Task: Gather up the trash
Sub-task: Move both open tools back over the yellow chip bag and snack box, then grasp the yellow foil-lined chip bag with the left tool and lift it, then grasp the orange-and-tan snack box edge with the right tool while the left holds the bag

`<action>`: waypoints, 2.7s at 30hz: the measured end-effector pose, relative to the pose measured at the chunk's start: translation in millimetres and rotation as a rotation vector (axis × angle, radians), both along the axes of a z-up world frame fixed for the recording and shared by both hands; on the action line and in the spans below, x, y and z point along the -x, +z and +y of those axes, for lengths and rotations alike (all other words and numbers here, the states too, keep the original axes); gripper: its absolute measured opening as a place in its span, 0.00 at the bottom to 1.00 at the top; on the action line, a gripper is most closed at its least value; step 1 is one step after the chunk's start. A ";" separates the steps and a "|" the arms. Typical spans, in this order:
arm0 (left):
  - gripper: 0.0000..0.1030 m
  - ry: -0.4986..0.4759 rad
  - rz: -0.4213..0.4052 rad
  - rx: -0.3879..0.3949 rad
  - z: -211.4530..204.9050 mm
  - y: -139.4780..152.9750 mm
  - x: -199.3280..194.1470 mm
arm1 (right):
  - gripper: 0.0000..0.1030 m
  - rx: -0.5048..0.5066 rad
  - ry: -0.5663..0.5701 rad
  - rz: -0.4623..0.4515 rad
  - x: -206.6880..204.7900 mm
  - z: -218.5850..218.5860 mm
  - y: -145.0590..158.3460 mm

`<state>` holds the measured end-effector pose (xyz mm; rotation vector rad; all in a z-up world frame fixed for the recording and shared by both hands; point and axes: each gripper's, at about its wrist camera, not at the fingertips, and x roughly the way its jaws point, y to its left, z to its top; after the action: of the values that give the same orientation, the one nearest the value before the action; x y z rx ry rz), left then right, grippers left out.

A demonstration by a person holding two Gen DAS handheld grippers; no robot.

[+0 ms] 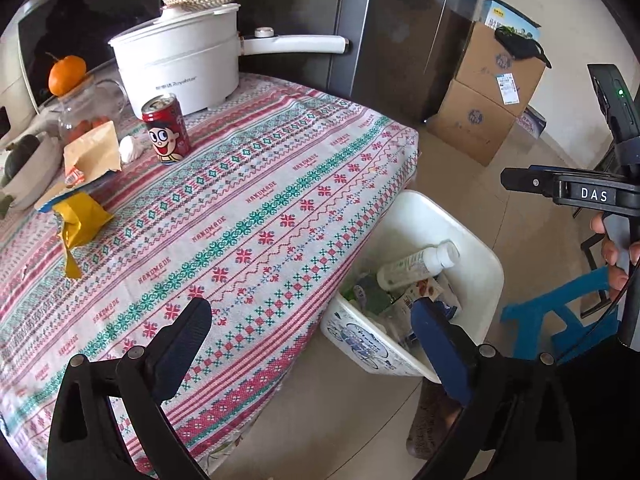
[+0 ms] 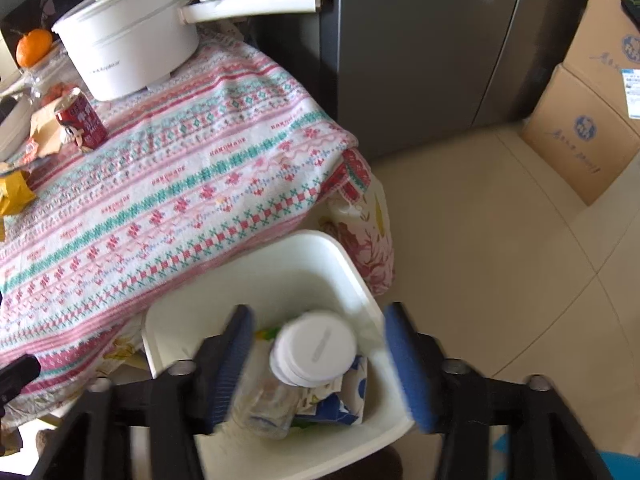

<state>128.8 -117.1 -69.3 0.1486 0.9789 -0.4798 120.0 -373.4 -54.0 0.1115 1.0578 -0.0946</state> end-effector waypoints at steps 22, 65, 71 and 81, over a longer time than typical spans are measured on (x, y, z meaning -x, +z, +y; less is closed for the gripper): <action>0.98 0.183 0.030 -0.001 83.2 1.1 -10.5 | 0.78 -0.009 0.062 -0.009 -21.1 56.9 5.8; 0.34 0.672 0.121 0.253 218.6 -57.2 -172.4 | 0.80 -0.009 0.243 0.050 -104.5 192.9 -14.5; 0.31 0.634 0.125 0.240 243.6 -32.1 -138.3 | 0.80 0.003 0.253 0.057 -102.2 202.3 -20.8; 0.31 0.547 0.045 0.177 284.4 11.3 -79.4 | 0.80 0.037 0.365 -0.029 -101.7 266.0 -26.2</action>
<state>208.3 167.3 -58.0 -0.2868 0.9685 -0.0642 221.7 -107.4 -80.2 -0.1145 1.0317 0.2171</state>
